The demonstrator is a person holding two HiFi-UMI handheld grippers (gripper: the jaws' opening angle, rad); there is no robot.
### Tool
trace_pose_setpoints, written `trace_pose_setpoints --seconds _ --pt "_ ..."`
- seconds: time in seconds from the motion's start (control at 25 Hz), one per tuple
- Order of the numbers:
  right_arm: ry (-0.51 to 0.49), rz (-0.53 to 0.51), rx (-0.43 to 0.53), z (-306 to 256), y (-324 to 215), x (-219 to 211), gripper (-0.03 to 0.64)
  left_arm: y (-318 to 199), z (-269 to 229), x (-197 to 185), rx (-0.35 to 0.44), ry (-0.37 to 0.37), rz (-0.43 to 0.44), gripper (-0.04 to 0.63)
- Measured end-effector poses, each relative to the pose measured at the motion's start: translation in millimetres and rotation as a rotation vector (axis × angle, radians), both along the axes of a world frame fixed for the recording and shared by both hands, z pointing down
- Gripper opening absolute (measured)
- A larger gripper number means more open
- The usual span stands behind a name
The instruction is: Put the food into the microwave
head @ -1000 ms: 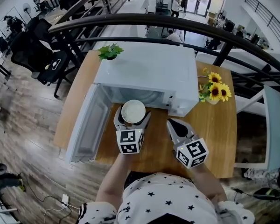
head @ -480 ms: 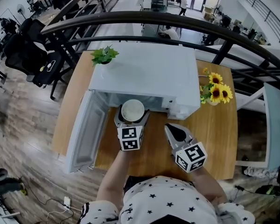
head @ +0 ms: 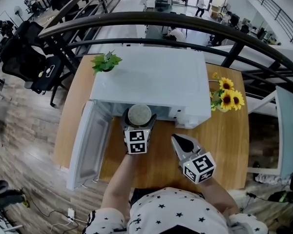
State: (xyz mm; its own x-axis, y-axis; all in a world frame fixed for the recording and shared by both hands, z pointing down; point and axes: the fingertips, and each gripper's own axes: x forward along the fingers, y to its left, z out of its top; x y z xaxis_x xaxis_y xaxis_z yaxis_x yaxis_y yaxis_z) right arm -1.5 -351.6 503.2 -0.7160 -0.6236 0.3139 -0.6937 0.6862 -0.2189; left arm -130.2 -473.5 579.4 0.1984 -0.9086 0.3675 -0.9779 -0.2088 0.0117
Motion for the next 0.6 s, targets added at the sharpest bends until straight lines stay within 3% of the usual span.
trace_pose_setpoints --seconds 0.6 --pt "0.004 0.0 -0.039 13 -4 -3 0.005 -26 28 -7 -0.051 0.022 -0.01 0.515"
